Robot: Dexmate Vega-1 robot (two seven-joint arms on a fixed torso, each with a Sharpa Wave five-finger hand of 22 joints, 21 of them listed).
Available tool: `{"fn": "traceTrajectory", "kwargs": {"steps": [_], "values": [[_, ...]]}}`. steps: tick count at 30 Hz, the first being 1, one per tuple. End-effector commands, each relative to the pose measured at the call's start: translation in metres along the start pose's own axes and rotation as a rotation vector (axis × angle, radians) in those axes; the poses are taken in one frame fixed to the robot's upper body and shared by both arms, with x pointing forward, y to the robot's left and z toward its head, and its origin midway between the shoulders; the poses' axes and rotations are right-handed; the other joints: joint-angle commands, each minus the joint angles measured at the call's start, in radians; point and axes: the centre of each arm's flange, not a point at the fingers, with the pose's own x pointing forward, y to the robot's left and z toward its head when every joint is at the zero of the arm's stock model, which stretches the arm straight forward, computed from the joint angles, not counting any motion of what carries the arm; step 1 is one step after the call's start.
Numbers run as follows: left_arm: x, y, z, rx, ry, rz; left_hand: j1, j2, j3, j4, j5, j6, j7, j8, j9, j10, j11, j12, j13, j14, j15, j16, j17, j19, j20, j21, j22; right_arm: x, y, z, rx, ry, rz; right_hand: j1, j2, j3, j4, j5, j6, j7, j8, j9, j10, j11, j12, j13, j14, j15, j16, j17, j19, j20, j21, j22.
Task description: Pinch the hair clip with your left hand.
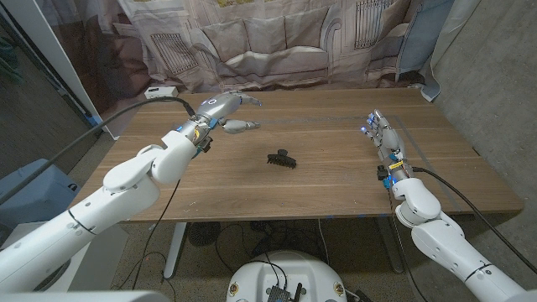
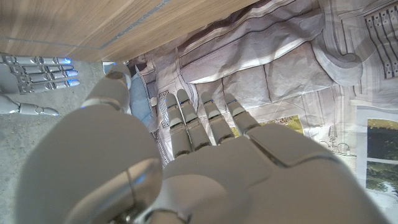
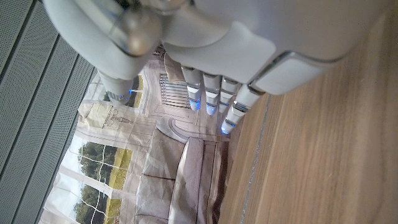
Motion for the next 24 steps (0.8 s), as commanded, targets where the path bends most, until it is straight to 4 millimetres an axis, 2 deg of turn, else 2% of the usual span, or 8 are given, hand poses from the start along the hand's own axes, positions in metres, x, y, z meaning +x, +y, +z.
{"fn": "traceTrajectory", "kwargs": {"steps": [1, 7, 12, 24], "values": [[0.013, 0.015, 0.003, 0.125, -0.018, -0.067, 0.041, -0.008, 0.009, 0.001, 0.013, 0.007, -0.023, 0.003, 0.003, 0.014, -0.022, -0.006, 0.002, 0.014, -0.073, 0.003, 0.003, 0.017, 0.001, 0.007, 0.004, 0.001, 0.001, -0.001, 0.004, -0.004, -0.007, 0.016, 0.001, 0.006, -0.002, 0.004, 0.014, -0.001, 0.006, 0.002, 0.005, 0.0, -0.005, 0.004, 0.008, 0.002, -0.004, 0.003, 0.001, 0.005, -0.002, 0.002], [0.017, 0.019, 0.005, 0.173, -0.024, -0.083, 0.093, -0.007, 0.015, 0.001, 0.022, 0.005, -0.039, -0.002, 0.004, 0.016, -0.029, -0.013, 0.003, 0.017, -0.09, 0.003, 0.003, 0.018, 0.001, 0.005, 0.004, 0.001, 0.001, 0.0, 0.001, -0.005, -0.01, 0.019, 0.002, 0.007, -0.003, 0.003, 0.016, 0.0, 0.006, 0.002, 0.007, -0.001, -0.005, 0.004, 0.008, 0.002, -0.005, 0.002, 0.001, 0.006, -0.002, 0.002], [0.024, 0.021, 0.006, 0.199, -0.023, -0.157, 0.112, -0.008, 0.014, 0.005, 0.023, 0.011, -0.038, -0.002, 0.005, 0.023, -0.029, -0.015, 0.003, 0.014, -0.092, 0.001, 0.003, 0.011, -0.006, 0.0, 0.004, 0.002, 0.0, 0.001, -0.003, 0.001, -0.009, 0.021, 0.003, 0.008, -0.004, 0.002, 0.016, -0.001, 0.006, 0.002, 0.008, 0.0, -0.005, 0.004, 0.009, 0.002, -0.005, 0.002, 0.001, 0.006, -0.003, 0.002], [0.043, 0.019, 0.012, 0.253, -0.075, -0.3, 0.14, -0.001, 0.003, 0.021, 0.018, -0.05, -0.029, -0.027, 0.006, -0.023, -0.025, -0.044, 0.006, -0.037, -0.081, -0.01, 0.004, -0.048, 0.044, -0.017, 0.004, 0.003, 0.0, 0.009, -0.011, -0.01, -0.008, 0.024, 0.004, 0.008, -0.005, 0.001, 0.016, -0.001, 0.005, 0.002, 0.008, 0.0, -0.007, 0.004, 0.01, 0.002, -0.006, 0.002, 0.0, 0.007, -0.004, 0.002]]}}
